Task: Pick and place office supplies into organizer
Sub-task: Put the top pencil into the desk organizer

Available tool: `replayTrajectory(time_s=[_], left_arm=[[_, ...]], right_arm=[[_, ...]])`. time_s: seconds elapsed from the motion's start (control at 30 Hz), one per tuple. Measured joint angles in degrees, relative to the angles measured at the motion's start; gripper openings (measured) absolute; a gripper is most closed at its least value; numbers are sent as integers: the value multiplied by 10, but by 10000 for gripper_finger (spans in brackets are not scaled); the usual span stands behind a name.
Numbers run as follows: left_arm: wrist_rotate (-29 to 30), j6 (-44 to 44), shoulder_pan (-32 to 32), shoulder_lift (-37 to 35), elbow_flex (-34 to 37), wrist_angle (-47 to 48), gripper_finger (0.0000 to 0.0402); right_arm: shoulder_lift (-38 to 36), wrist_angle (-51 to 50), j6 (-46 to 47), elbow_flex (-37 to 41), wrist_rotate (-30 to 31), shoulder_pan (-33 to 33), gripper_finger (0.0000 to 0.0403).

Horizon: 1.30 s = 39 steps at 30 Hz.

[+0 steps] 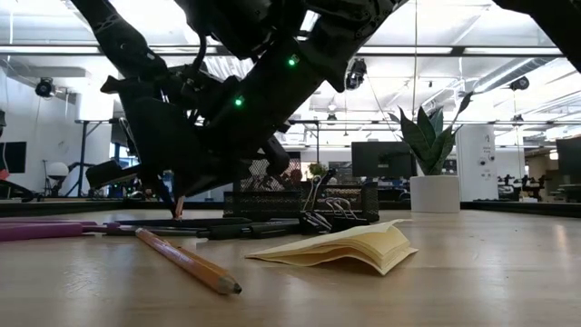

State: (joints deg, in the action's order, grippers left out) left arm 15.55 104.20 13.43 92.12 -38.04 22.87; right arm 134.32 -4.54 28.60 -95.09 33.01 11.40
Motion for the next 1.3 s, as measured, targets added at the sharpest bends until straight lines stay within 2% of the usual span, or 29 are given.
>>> replayTrajectory(time_s=[0.13, 0.27, 0.5, 0.7, 0.8, 0.93, 1.1, 1.3], left_arm=[[3, -4, 0, 0, 0, 0, 0], [11, -58, 0, 0, 0, -4, 0], [15, -57, 0, 0, 0, -11, 0], [17, -79, 0, 0, 1, -15, 0], [20, -112, 0, 0, 0, -23, 0], [21, -193, 1, -14, -7, -26, 0], [35, -284, 1, -44, -8, -29, 0], [36, -330, 0, -59, -6, -24, 1]], right_arm=[[0, -7, 0, 0, 7, 0, 35], [0, -31, 1, 0, 15, -1, 31], [0, -62, 17, 0, 14, -2, 31], [0, -87, 16, 0, 14, -3, 48], [0, -88, 14, 0, 2, -5, 43], [-7, -92, 12, 1, 2, -5, 16], [-26, -105, -3, 0, 18, -5, 10], [-39, -151, -6, 0, 19, -11, 9]])
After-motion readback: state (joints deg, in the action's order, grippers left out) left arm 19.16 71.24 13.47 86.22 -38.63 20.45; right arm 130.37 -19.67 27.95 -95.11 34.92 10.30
